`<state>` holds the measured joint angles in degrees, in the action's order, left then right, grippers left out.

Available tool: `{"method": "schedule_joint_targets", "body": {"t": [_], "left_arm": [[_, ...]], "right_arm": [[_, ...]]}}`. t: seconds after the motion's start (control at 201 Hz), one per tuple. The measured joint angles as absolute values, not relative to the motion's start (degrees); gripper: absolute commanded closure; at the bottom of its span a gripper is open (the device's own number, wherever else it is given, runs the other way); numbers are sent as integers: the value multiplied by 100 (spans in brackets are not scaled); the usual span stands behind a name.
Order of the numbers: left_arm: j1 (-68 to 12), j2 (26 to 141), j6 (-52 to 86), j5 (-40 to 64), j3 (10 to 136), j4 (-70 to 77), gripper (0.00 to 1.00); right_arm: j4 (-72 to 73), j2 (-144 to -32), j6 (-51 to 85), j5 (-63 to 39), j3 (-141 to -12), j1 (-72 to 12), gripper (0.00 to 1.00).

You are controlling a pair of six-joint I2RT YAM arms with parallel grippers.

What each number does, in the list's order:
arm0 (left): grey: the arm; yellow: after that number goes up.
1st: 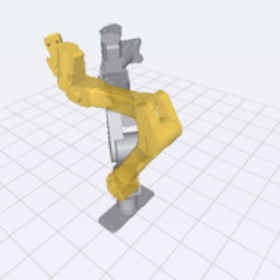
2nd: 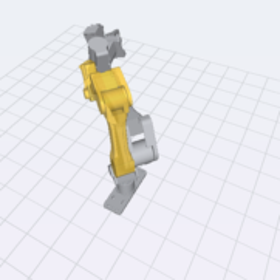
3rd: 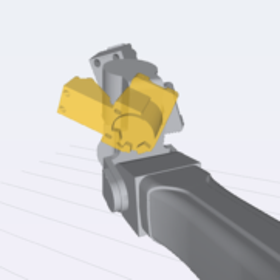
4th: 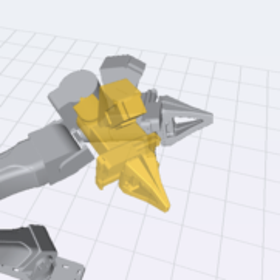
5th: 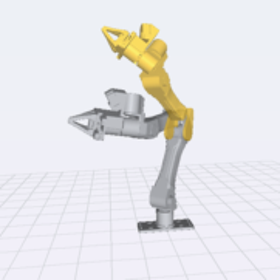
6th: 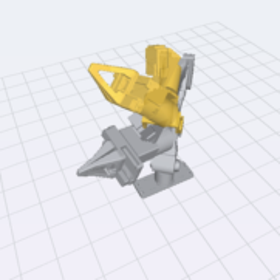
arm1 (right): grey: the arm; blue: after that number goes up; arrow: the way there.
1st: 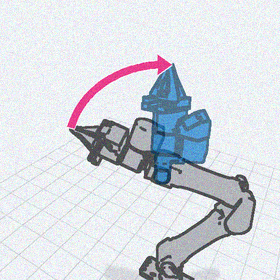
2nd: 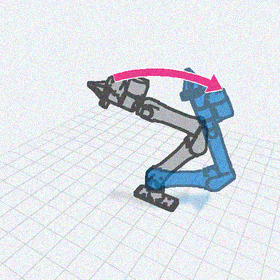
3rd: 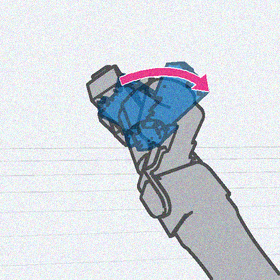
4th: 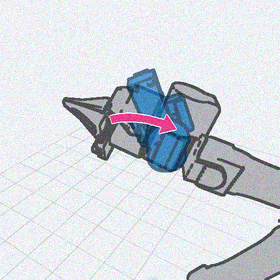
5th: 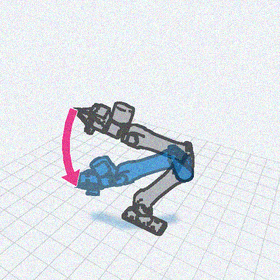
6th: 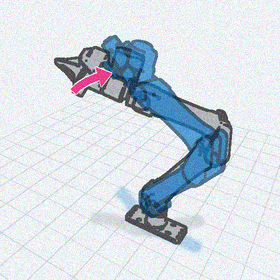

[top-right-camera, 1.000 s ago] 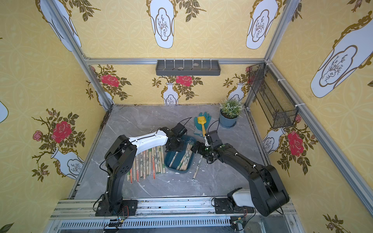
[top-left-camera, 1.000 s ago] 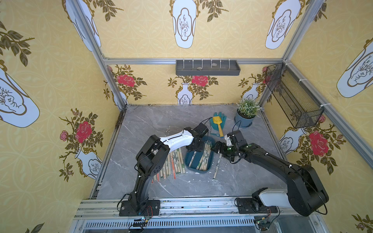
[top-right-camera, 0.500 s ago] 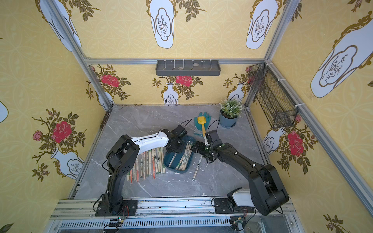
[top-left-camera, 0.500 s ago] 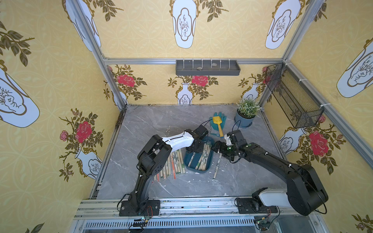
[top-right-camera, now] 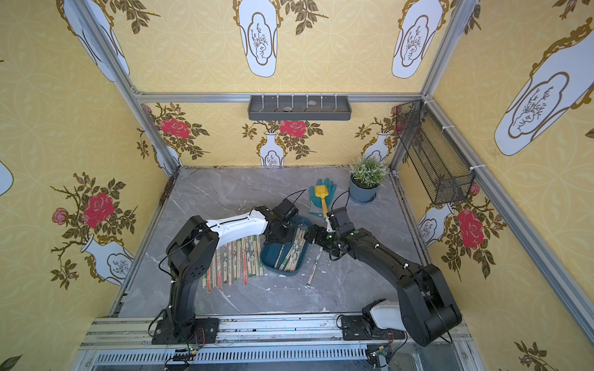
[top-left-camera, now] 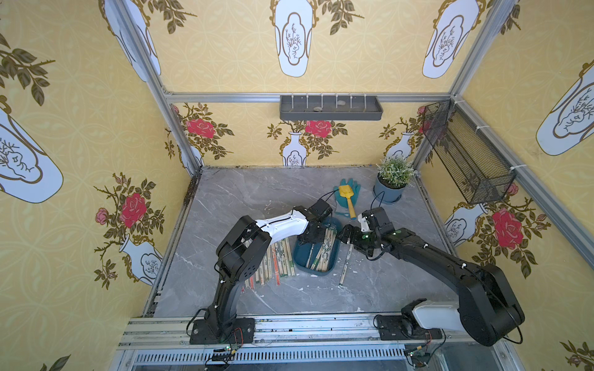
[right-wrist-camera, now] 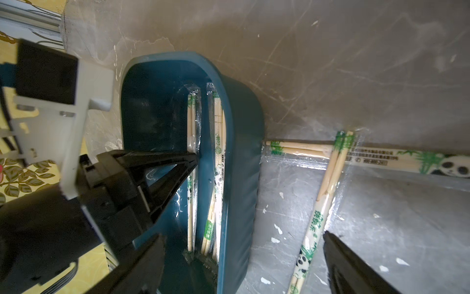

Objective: Take the paired disposable chopsticks out of the storage box
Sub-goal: Pick up the paired disposable chopsticks from the storage box, then place the paired disposable chopsticks at the center of the board.

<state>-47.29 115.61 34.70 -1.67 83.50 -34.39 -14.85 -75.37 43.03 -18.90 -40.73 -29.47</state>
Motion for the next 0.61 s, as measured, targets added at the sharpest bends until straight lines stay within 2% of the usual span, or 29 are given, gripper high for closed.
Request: {"method": "schedule_joint_targets", "body": {"t": [0.284, 0.612], "left_arm": [[-4576, 10346, 3577, -626, 8090, -3470, 100], [-3538, 8453, 3758, -1214, 6331, -3710, 100]], "right_arm": [[-1483, -7564, 4300, -1890, -4073, -2947, 2], [-1431, -7752, 4294, -1929, -4106, -2936, 3]]}}
